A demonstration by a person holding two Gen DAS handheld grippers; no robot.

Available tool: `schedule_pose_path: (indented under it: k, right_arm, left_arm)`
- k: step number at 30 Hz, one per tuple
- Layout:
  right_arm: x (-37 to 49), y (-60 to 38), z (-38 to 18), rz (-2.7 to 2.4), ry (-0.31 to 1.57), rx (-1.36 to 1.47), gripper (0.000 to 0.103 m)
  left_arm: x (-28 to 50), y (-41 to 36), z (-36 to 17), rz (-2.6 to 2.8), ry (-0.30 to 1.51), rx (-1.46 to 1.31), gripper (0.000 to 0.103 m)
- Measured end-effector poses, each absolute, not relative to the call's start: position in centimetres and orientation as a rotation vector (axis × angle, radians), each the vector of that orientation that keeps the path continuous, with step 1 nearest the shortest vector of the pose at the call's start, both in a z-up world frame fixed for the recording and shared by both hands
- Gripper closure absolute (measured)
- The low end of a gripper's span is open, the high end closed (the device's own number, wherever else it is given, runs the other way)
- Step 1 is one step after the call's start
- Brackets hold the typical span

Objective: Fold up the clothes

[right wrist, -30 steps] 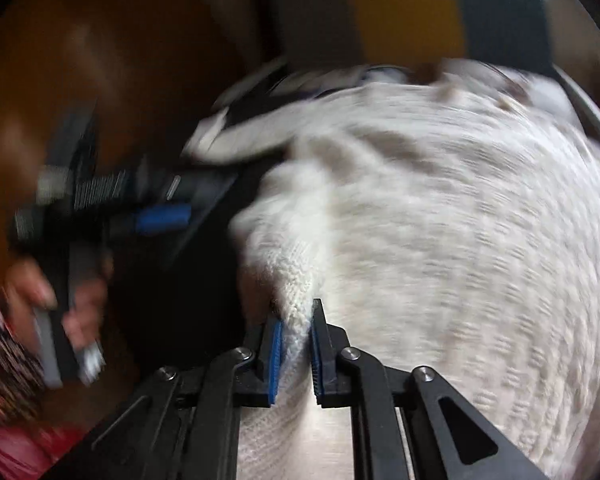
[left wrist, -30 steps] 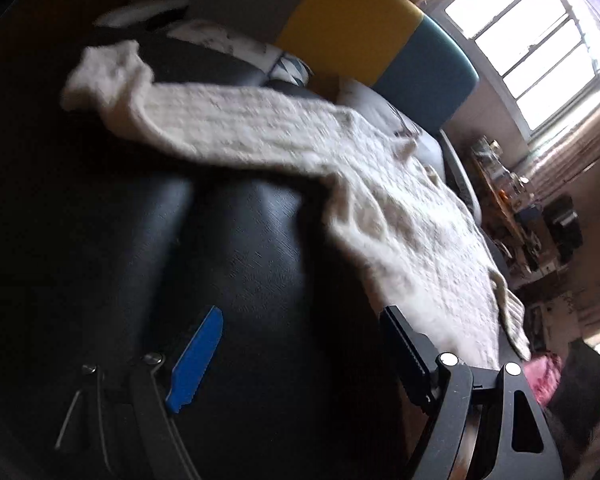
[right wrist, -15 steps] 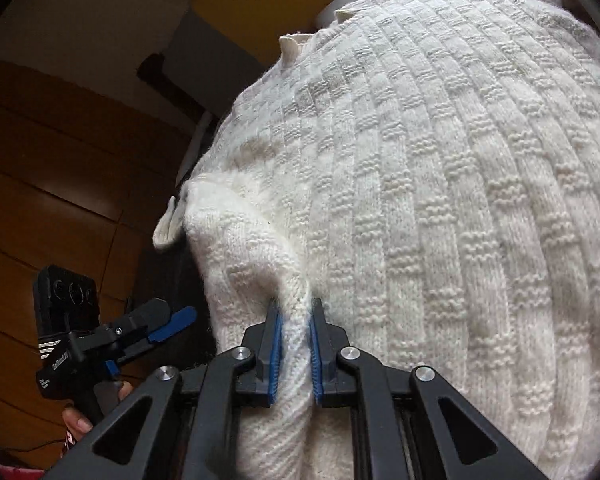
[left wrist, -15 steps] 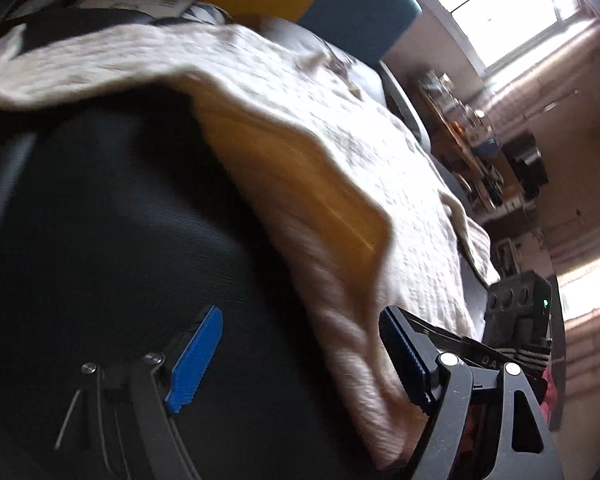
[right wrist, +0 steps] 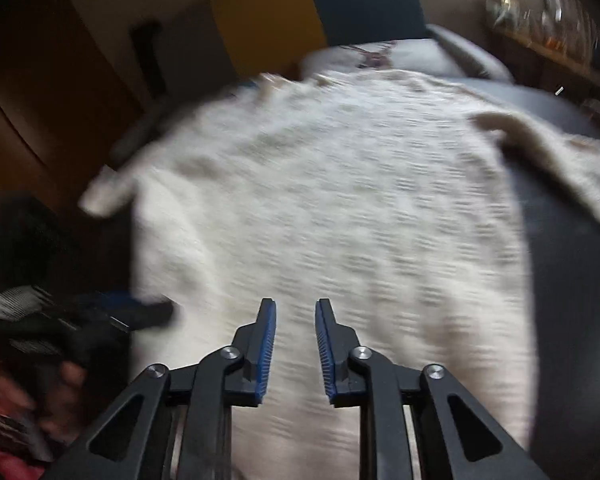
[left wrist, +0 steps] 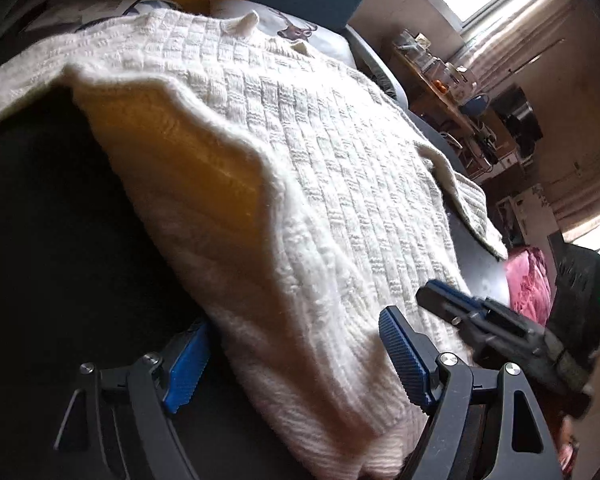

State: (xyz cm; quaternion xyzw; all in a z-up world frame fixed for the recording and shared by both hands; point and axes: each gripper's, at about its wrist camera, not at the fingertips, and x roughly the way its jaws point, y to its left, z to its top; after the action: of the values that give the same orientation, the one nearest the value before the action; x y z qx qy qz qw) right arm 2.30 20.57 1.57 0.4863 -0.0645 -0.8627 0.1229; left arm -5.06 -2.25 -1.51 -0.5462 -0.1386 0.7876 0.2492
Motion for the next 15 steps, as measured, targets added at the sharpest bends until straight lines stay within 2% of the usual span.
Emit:
schedule_pose_path:
  k: [1,2,3,5,9,12,15]
  right_arm:
    - [2.5,20.6,1.2,-2.532,-0.133,1.453,0.086]
    - [2.5,20.7,0.5,-2.532,-0.097,1.487,0.086]
    - [2.5,20.6,0.0,-2.530,-0.086,1.502,0.086]
    - [2.5,20.5,-0.1,-2.537,-0.088,1.498,0.086]
    - [2.6,20.4,-0.2,-2.550,-0.093,1.491,0.086]
    - [2.7,20.3,-0.3,-2.560,-0.097,1.486,0.086]
    - [2.8,20.2,-0.4,-2.570,-0.100,1.480,0.086]
  left_arm:
    - [-5.1,-2.1,-1.5,2.153,-0.371,-1.488,0.022]
    - [-5.1,-2.0,-1.4,2.162,-0.358,-1.486,0.028]
    - [-5.0,-1.9,-1.4,2.172,-0.336,-1.485,0.045]
    - [-5.2,-1.6,-1.4,2.191,-0.290,-1.490,0.063]
    - [-5.5,-2.6,-1.1,2.160,-0.345,-1.492,0.079]
    - [-5.2,-3.5,-0.1,2.155,-0.367,-1.465,0.084]
    - [-4.3,-5.1,1.2,2.168,-0.334,-1.423,0.086]
